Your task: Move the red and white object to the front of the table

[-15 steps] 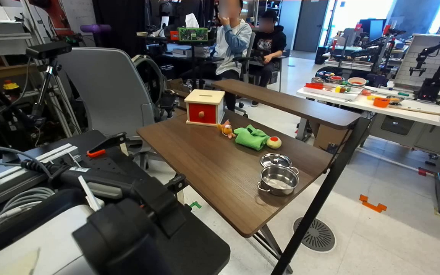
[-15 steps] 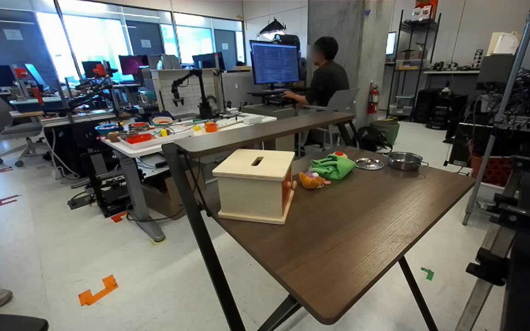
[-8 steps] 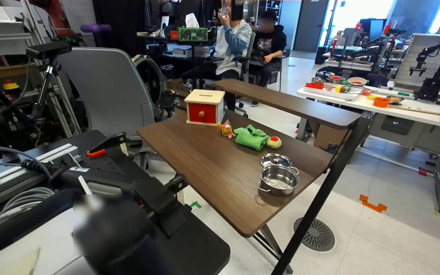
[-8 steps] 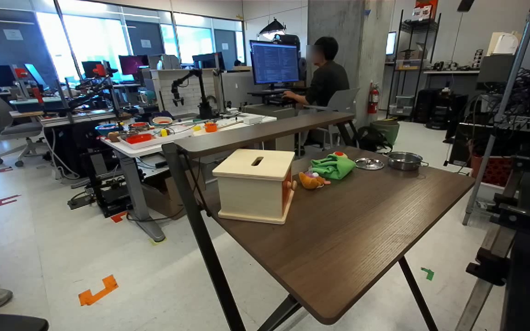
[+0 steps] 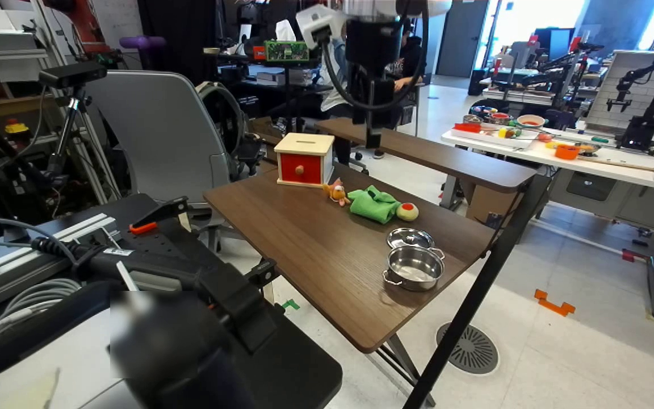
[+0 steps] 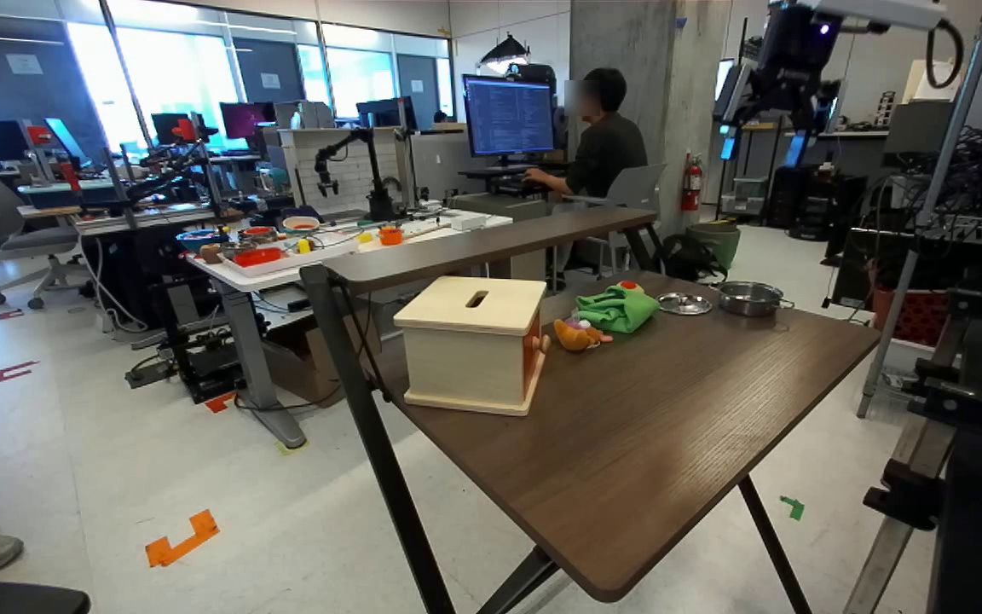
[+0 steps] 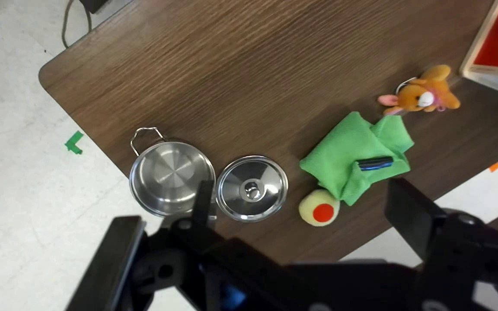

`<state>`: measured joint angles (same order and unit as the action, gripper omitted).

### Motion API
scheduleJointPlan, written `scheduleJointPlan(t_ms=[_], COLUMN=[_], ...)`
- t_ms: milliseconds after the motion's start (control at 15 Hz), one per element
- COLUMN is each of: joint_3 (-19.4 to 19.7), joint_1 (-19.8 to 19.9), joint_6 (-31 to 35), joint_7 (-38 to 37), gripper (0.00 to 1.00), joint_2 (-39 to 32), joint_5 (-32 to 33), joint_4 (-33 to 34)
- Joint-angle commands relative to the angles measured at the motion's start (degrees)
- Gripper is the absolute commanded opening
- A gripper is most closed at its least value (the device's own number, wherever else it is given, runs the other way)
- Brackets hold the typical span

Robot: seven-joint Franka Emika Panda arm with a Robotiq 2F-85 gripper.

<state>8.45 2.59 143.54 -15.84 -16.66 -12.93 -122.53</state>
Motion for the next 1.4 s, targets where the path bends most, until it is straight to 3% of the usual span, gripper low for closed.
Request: scheduleJointPlan(t_ms=[0,600,1333], joint_3=[-0.42,0.53,-0.1], joint_1=[1.54,2.79,1.47], joint_6=[1.89,1.86,1.38], joint_7=[-5.67,-15.36,-21.42], gripper=[1.0,1.0,1.0], joint_2=[-12.8,-31.53,-43.91], joint_5=[-1.65,-1.95,-0.76], joint_4=[9.94,29.11,45.38])
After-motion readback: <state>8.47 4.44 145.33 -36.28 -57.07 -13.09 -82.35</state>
